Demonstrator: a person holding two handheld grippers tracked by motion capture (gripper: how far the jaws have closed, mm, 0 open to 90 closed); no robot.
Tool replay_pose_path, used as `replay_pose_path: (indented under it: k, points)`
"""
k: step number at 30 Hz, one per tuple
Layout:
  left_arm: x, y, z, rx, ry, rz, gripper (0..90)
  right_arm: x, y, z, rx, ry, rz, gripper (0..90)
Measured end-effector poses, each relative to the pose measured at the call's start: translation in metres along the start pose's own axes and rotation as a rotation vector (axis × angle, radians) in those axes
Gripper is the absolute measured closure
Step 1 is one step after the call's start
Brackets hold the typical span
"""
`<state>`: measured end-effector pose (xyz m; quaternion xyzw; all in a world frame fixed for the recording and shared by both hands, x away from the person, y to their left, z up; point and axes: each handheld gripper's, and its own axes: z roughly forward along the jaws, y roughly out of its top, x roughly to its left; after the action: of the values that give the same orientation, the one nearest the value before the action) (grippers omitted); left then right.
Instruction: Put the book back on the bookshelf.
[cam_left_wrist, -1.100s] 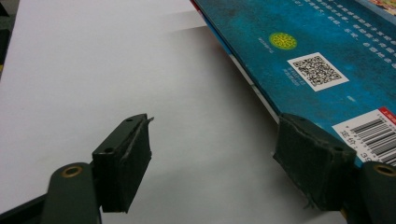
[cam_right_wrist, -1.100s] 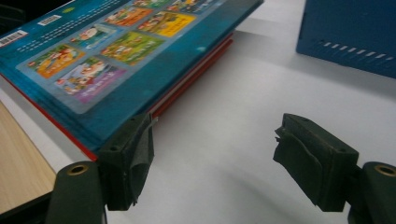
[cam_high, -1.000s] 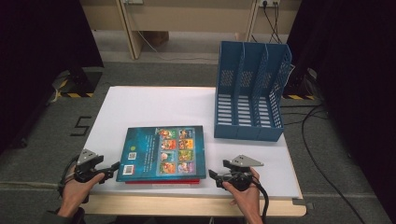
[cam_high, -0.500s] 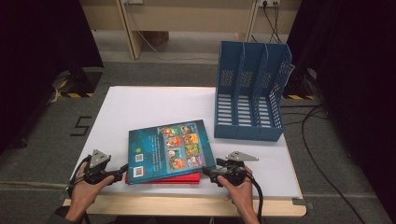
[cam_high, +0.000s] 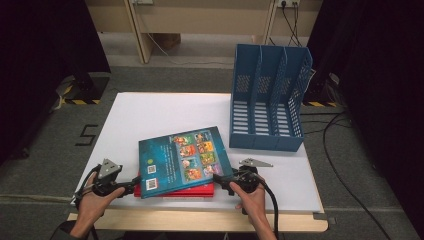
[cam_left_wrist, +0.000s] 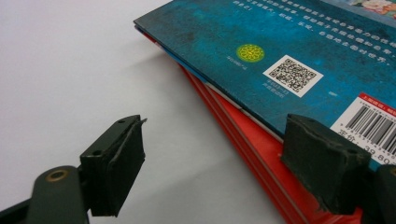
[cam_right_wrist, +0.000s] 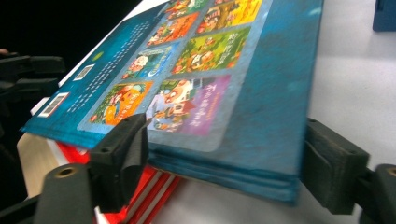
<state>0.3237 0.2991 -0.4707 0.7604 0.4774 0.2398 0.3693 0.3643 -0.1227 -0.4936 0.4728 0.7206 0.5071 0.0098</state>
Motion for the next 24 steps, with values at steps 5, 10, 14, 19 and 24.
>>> replay_pose_path:
  k: [5, 10, 14, 19, 24]
  points:
    - [-0.002, 0.000, 0.001, -0.002, -0.006, -0.001, 18.6, -0.004, 0.001, 0.004, -0.011, 0.001, 0.055, 22.8]
    - [-0.004, -0.001, 0.001, -0.009, -0.006, -0.010, 19.4, -0.007, 0.002, 0.007, -0.044, -0.004, 0.111, 27.0]
    - [-0.006, -0.001, 0.002, -0.009, 0.002, -0.017, 19.1, -0.007, 0.004, 0.006, -0.065, -0.023, 0.136, 31.3]
    - [-0.011, -0.002, 0.003, -0.020, 0.003, -0.018, 23.0, -0.005, 0.007, 0.001, -0.107, -0.041, 0.136, 35.2]
    - [-0.015, -0.002, 0.007, -0.008, 0.005, -0.003, 26.1, 0.000, 0.017, -0.010, -0.206, -0.027, 0.111, 47.7]
